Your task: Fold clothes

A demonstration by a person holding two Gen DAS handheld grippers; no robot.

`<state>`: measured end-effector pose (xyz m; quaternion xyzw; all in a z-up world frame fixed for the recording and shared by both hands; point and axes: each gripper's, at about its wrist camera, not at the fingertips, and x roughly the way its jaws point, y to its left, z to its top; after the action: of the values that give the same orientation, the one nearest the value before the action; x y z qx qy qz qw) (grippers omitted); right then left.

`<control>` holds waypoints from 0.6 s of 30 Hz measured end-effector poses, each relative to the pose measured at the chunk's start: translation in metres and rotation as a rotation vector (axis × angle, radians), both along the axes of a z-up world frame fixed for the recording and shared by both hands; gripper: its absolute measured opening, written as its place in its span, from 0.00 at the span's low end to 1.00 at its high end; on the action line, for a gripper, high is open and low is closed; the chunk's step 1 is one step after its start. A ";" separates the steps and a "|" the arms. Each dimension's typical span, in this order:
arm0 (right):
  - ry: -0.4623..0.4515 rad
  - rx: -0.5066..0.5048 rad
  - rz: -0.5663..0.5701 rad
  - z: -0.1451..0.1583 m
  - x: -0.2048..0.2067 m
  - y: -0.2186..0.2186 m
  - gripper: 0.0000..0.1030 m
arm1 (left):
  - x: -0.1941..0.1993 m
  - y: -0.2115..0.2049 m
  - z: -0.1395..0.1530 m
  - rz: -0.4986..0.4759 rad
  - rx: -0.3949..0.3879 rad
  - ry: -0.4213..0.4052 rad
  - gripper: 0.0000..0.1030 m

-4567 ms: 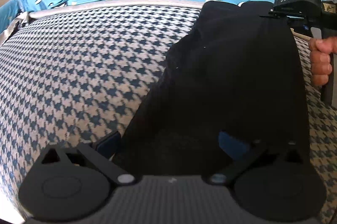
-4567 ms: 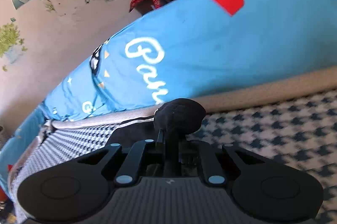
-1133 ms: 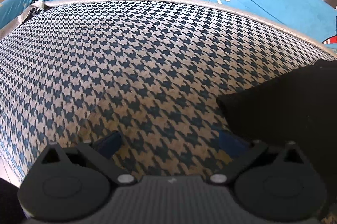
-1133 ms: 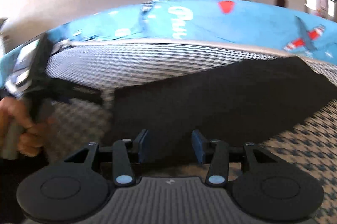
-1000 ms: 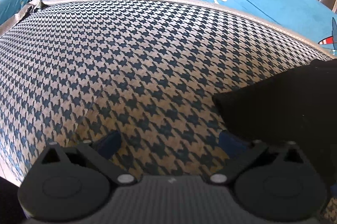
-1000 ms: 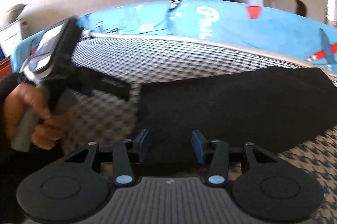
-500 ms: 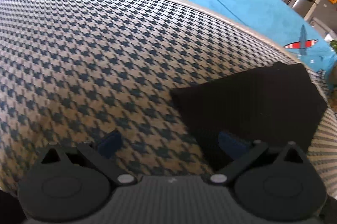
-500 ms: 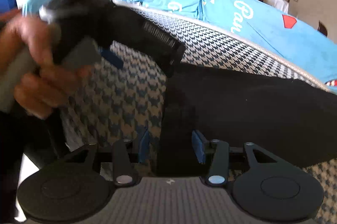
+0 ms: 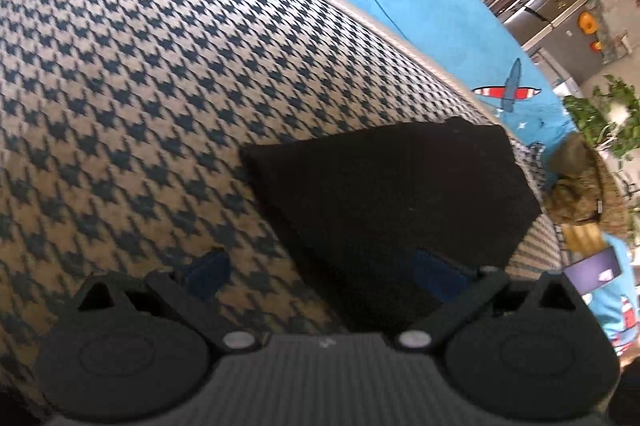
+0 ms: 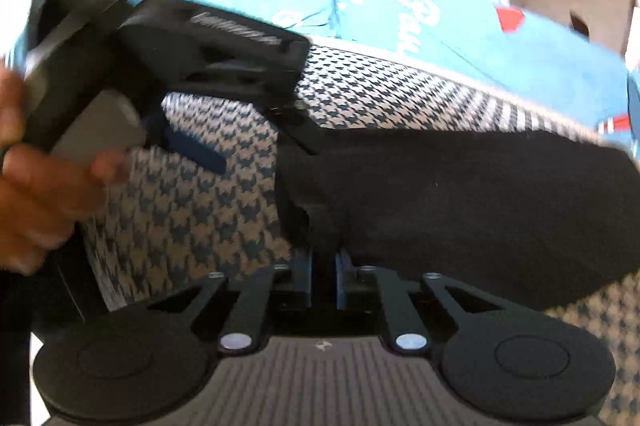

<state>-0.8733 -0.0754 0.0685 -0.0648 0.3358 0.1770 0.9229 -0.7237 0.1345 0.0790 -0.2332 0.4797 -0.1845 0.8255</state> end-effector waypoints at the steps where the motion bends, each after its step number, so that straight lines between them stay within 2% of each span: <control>1: 0.014 0.035 -0.015 0.001 0.003 -0.005 0.10 | 0.002 -0.001 -0.001 -0.007 -0.016 0.006 1.00; 9: 0.081 0.288 -0.117 0.010 0.013 -0.037 0.10 | 0.020 -0.019 -0.011 -0.071 -0.112 0.049 1.00; 18: 0.089 0.345 -0.123 0.007 0.014 -0.040 0.10 | 0.040 -0.045 -0.015 -0.107 -0.102 0.046 0.99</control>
<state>-0.8594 -0.1152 0.0753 0.1230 0.3443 0.1777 0.9136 -0.6836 0.0891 0.0644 -0.2533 0.5001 -0.2472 0.7904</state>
